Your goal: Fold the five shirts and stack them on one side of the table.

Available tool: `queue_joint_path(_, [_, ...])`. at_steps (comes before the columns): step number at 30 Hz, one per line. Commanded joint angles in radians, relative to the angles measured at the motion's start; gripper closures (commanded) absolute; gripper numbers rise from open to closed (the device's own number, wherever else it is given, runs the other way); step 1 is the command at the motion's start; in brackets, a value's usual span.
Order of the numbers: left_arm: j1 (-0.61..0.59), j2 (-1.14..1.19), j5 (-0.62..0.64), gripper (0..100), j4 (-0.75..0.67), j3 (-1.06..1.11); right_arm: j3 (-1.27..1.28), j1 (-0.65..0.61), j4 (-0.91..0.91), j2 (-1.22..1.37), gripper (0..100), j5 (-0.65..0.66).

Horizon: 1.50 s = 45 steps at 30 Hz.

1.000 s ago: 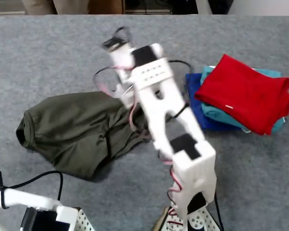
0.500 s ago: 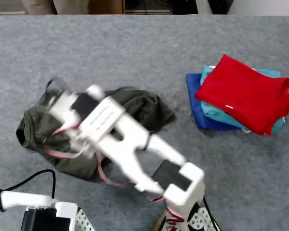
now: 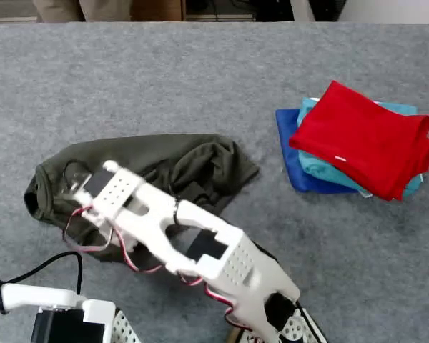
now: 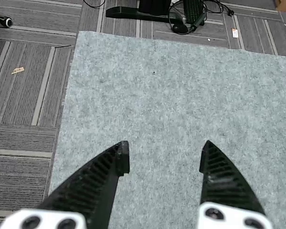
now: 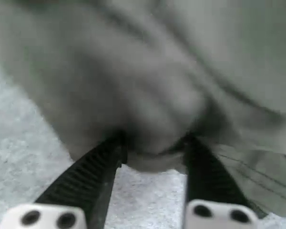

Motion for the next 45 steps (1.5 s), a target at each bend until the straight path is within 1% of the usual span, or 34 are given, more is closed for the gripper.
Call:
queue_joint_path(1, [-0.006,-0.025,0.0,75,-0.005,-0.032,-0.077,0.059,0.038,0.016,99.7,-0.04])
queue_joint_path(3, [-0.005,-0.025,0.0,75,-0.005,-0.028,-0.128,0.084,0.092,0.016,97.0,-0.04])
queue_joint_path(7, [-0.002,-0.025,0.0,75,-0.005,-0.028,-0.254,0.136,0.199,0.012,99.5,-0.041])
queue_joint_path(11, [-0.002,-0.025,0.0,75,-0.005,-0.023,-0.315,0.206,0.196,-0.065,99.4,-0.04])
queue_joint_path(17, [0.028,-0.025,0.0,75,-0.002,0.009,-0.372,0.295,0.193,-0.277,99.4,-0.038])
queue_joint_path(22, [0.124,-0.025,0.0,75,0.101,0.009,-0.469,0.412,0.19,-0.394,99.3,-0.04])
queue_joint_path(25, [0.218,-0.024,0.0,75,0.184,0.009,-0.547,0.487,0.19,-0.418,99.3,-0.041])
queue_joint_path(27, [0.302,-0.018,0.002,75,0.241,0.009,-0.615,0.527,0.19,-0.42,99.3,-0.041])
queue_joint_path(30, [0.457,-0.016,0.005,75,0.305,0.015,-0.73,0.547,0.19,-0.42,99.3,-0.038])
queue_joint_path(33, [0.651,-0.016,0.002,75,0.299,0.081,-0.829,0.545,0.187,-0.418,99.3,-0.034])
queue_joint_path(35, [0.776,-0.015,0.005,75,0.255,0.157,-0.846,0.545,0.167,-0.417,99.3,-0.034])
queue_joint_path(37, [0.901,-0.015,0.006,75,0.167,0.253,-0.82,0.55,0.146,-0.415,99.2,-0.034])
queue_joint_path(39, [1.0,-0.015,0.008,75,0.091,0.334,-0.771,0.556,0.127,-0.398,99.2,-0.034])
queue_joint_path(42, [1.099,-0.015,0.046,75,-0.006,0.422,-0.69,0.565,0.077,-0.341,99.2,-0.032])
queue_joint_path(45, [1.154,-0.013,0.072,75,-0.066,0.476,-0.645,0.605,0.011,-0.265,99.2,-0.041])
